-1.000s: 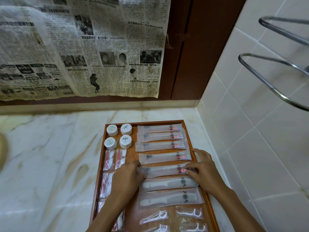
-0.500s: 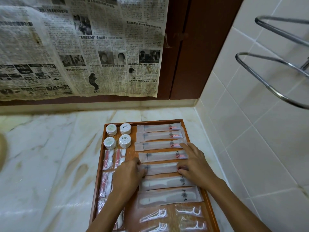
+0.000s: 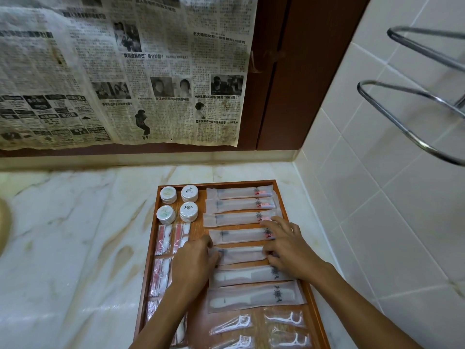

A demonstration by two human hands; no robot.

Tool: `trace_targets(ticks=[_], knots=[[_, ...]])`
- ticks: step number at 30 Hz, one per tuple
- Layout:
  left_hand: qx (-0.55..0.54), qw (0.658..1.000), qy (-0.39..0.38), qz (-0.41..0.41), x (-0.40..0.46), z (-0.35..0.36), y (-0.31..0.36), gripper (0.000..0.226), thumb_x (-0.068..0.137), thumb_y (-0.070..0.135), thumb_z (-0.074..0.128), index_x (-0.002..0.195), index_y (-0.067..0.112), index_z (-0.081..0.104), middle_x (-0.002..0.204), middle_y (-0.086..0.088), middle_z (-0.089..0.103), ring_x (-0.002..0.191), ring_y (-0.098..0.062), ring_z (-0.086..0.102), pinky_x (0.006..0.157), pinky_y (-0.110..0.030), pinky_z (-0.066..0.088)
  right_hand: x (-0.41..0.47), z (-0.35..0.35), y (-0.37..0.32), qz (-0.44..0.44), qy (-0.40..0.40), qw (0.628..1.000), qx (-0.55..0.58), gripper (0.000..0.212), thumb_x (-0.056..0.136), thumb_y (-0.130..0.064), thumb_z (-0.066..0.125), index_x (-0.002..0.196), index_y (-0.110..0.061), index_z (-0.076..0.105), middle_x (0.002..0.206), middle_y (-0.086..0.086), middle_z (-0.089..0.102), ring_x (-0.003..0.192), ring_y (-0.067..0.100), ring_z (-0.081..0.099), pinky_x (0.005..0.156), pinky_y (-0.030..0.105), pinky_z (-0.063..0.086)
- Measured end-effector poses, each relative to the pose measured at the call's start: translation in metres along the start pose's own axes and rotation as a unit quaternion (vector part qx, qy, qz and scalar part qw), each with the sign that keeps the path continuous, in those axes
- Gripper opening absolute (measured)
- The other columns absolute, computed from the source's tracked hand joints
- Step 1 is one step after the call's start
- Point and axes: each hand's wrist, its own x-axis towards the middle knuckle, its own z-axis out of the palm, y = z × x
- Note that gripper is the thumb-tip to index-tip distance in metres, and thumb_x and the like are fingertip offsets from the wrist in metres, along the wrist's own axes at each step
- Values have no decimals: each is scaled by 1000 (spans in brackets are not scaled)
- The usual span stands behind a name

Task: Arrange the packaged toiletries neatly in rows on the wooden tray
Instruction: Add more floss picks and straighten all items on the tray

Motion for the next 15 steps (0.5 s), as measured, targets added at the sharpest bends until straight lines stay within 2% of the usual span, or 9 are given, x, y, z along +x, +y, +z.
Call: trace_targets(ticks=[3,9,15], knots=[[2,1000,3,3,1,0,1,16,89,38,61,96,24,63,85,4,69,71,-9,55,55,-20,35,0,-1,0,2,-7,1000,2,22,90,-34,55,102,-30,73,160,-3,17,146,21,-1,114,41,5],[2,1000,1,2,1,2,-3,14,90,36,60,94,23,63,83,4,67,71,-10,58,61,-24,48,-12,-8,12,62,25,995,72,19,87,-47,63,101,-38,72,159,-9,17,145,16,5,115,41,7],[7,1000,-2,1,1,5,-5,16,89,36,61,97,23,63,86,3,67,76,-13,61,67,-32,55,-27,-3,29,109,34,991,65,17,90,-43,61,98,-37,74,157,-9,24,145,17,9,114,40,9]])
